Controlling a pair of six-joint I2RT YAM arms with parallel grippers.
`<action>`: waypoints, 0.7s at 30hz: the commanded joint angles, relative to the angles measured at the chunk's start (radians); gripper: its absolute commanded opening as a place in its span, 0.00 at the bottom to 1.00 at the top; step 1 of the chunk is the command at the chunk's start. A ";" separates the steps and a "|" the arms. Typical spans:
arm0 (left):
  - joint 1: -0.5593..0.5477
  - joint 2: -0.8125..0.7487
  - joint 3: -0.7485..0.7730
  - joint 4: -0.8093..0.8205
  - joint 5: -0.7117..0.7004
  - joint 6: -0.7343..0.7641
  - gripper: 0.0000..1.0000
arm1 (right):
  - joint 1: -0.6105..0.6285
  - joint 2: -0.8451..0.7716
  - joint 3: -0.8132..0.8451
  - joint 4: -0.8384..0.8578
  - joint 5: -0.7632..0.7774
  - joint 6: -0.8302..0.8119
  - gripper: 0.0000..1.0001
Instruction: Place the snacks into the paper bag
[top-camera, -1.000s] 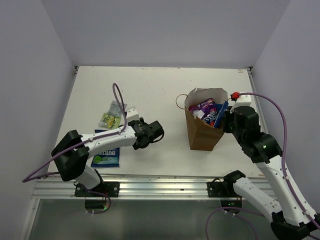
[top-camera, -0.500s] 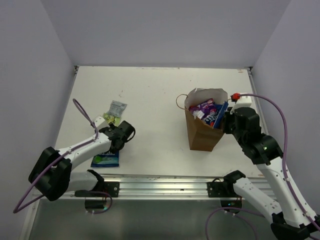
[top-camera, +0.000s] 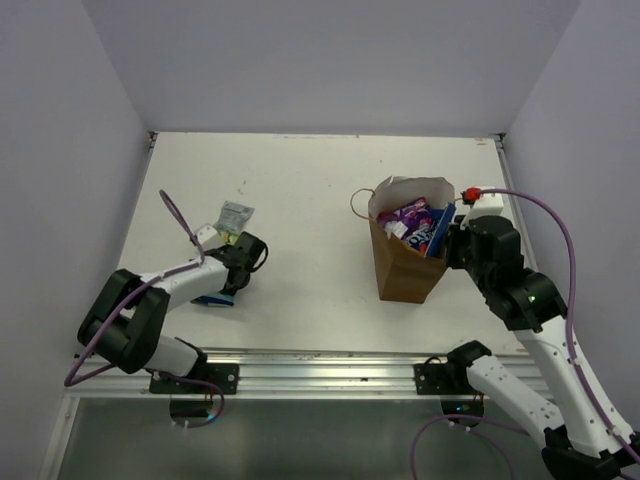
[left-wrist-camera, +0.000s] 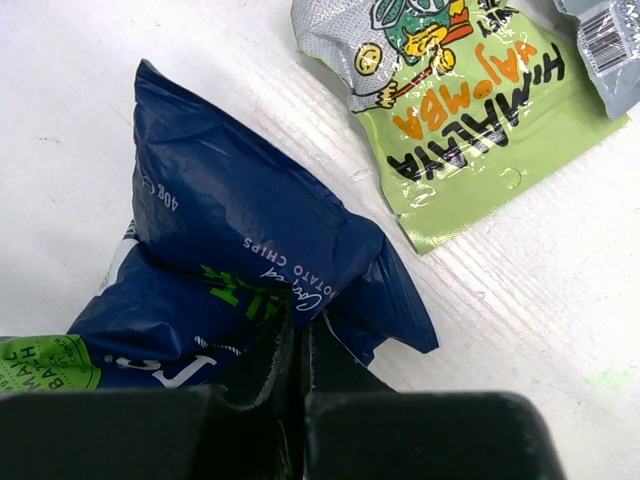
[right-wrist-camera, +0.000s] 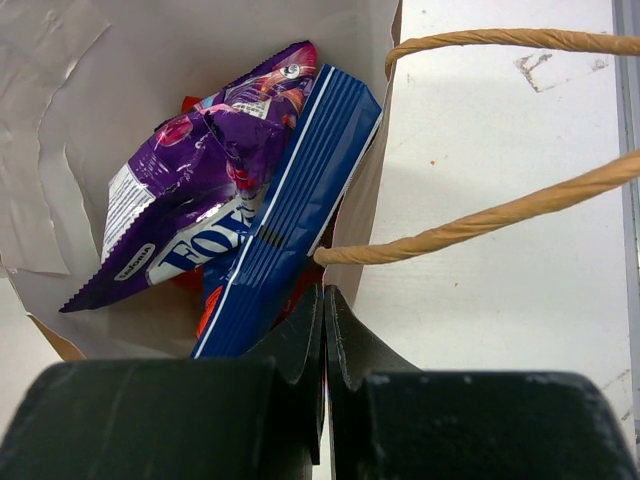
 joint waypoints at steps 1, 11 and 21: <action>0.009 -0.005 -0.030 0.072 0.103 0.062 0.00 | 0.006 -0.012 0.010 0.047 -0.013 -0.020 0.00; -0.061 -0.322 0.275 0.136 0.261 0.389 0.00 | 0.004 -0.001 0.010 0.044 -0.004 -0.020 0.00; -0.106 -0.105 0.695 0.429 1.015 0.607 0.00 | 0.006 0.011 0.010 0.045 -0.004 -0.020 0.00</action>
